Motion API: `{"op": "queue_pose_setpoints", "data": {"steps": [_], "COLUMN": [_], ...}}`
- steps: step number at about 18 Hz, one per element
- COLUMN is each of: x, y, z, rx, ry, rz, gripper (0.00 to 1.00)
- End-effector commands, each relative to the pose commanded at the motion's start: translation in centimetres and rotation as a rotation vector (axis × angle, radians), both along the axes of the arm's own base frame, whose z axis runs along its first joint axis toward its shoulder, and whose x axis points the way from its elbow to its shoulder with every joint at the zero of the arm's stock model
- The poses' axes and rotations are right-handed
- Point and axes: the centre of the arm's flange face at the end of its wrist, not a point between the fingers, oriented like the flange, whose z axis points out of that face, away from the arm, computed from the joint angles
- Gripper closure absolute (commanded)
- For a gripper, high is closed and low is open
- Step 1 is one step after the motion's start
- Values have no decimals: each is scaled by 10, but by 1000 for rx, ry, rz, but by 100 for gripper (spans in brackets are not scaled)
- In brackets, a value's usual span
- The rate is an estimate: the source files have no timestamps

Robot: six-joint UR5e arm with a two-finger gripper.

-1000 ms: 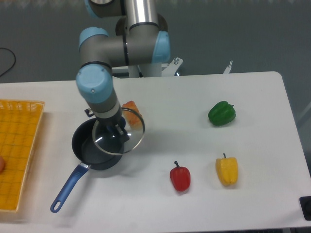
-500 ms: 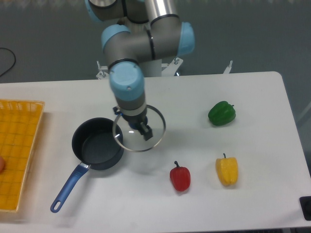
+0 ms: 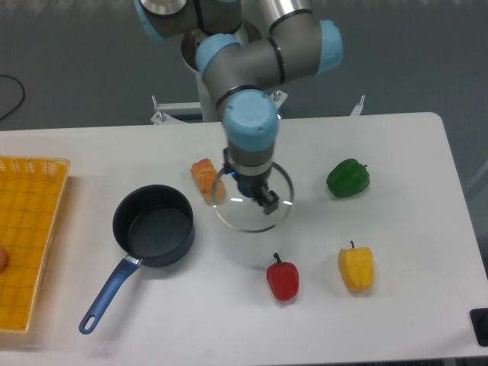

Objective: Open the lid
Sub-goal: 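Lift the glass lid off the saucepan and carry it aside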

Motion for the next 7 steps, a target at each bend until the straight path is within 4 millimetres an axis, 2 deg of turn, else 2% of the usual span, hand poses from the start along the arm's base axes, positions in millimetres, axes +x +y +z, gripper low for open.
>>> {"op": "queue_pose_setpoints", "data": {"steps": [4, 7], "x": [-19, -22], "y": [-15, -17], "z": [2, 2], "rx": [5, 4], "ry": [3, 7], "rz": [5, 9], "gripper": [45, 45]}}
